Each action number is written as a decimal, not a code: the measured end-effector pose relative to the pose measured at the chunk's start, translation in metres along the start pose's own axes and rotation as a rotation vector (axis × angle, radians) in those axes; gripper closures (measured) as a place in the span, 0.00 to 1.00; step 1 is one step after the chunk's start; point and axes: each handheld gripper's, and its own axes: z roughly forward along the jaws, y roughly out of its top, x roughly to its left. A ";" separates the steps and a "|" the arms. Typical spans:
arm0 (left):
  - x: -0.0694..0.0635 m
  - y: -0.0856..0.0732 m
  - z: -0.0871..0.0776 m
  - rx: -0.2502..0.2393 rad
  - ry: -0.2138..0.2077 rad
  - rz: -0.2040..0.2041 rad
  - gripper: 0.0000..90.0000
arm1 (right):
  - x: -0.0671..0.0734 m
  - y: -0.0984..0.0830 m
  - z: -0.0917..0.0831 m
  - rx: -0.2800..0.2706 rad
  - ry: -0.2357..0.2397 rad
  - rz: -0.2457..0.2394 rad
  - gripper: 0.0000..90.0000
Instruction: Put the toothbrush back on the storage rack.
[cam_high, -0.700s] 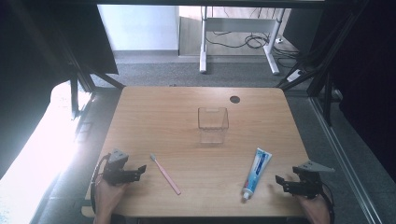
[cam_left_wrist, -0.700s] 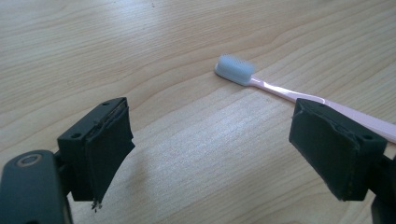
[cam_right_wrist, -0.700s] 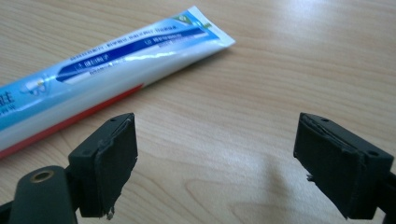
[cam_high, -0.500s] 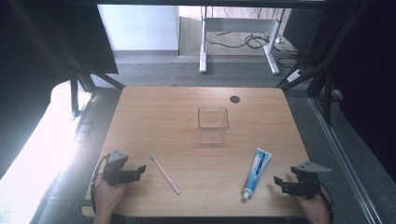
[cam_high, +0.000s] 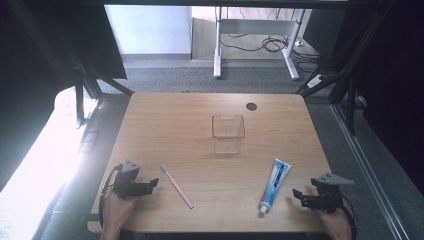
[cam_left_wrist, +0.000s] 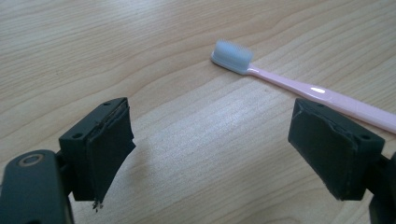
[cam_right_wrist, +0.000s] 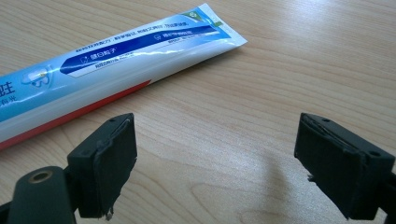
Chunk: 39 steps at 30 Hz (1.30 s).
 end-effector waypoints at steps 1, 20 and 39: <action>-0.001 0.001 0.000 0.005 0.002 0.006 0.16 | 0.000 0.000 0.000 0.000 0.000 -0.001 0.15; -0.026 0.016 -0.005 0.015 -0.047 0.087 0.55 | 0.002 0.001 0.000 0.007 0.002 -0.007 0.15; -0.063 0.030 0.011 0.087 -0.194 0.200 1.00 | 0.002 0.001 0.000 0.008 -0.003 -0.005 0.15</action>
